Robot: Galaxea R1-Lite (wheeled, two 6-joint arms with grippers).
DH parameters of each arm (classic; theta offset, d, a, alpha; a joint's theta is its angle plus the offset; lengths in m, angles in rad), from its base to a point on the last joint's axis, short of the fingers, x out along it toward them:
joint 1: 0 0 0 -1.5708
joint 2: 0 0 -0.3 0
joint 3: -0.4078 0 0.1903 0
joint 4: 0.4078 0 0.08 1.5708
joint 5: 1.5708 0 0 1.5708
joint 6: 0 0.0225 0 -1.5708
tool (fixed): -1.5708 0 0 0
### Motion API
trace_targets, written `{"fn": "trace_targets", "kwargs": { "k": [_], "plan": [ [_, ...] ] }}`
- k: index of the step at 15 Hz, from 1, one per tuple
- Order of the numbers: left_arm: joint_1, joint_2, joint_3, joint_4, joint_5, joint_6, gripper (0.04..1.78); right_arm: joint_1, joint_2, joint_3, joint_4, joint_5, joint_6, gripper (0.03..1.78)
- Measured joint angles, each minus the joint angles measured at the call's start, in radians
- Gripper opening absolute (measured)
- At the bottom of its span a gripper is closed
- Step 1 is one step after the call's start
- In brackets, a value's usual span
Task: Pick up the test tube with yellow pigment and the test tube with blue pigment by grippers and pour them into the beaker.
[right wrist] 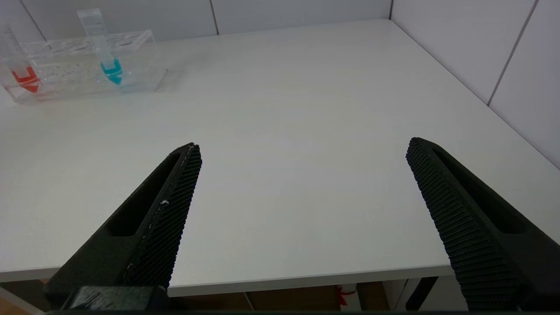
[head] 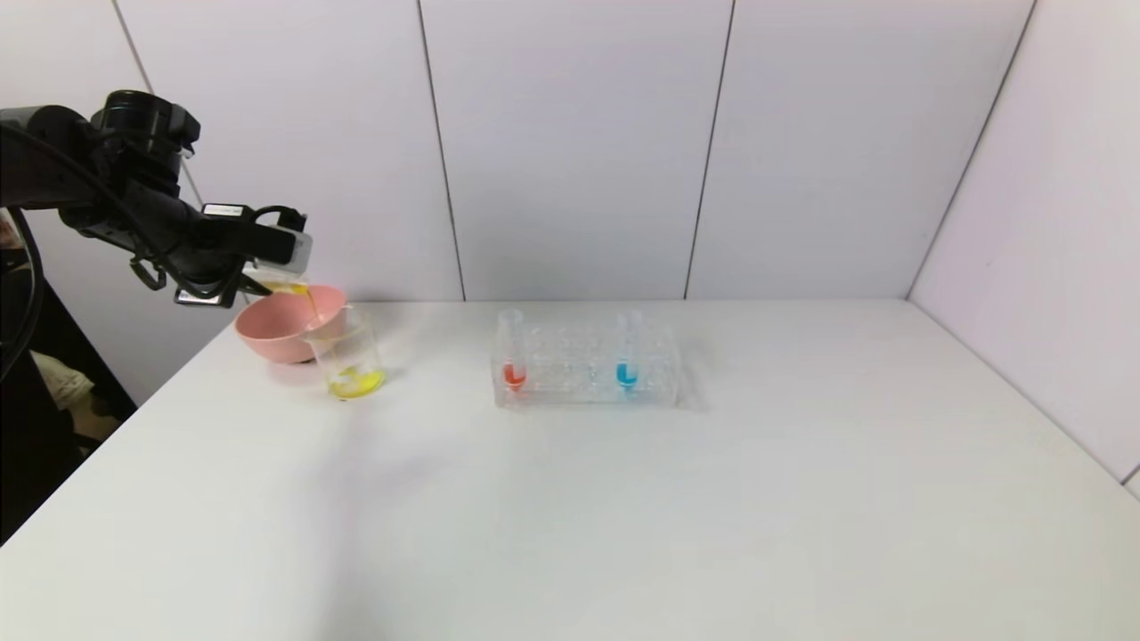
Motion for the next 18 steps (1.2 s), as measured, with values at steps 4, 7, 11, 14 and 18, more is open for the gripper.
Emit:
{"fn": "trace_targets", "kwargs": {
  "k": [4, 7, 11, 14, 18],
  "plan": [
    [-0.013, 0.004, 0.0, 0.0, 0.04, 0.005, 0.42, 0.0, 0.0, 0.0, 0.0, 0.0, 0.0, 1.71],
    [-0.017, 0.01, 0.0, -0.003, 0.05, 0.011, 0.42, 0.0, 0.0, 0.0, 0.0, 0.0, 0.0, 1.71],
    [-0.022, 0.016, 0.0, -0.012, 0.051, 0.014, 0.42, 0.0, 0.0, 0.0, 0.0, 0.0, 0.0, 1.71],
    [-0.03, 0.017, -0.001, -0.013, 0.085, 0.021, 0.42, 0.0, 0.0, 0.0, 0.0, 0.0, 0.0, 1.71],
    [-0.043, 0.017, -0.001, -0.012, 0.119, 0.026, 0.42, 0.0, 0.0, 0.0, 0.0, 0.0, 0.0, 1.71]
  ]
}}
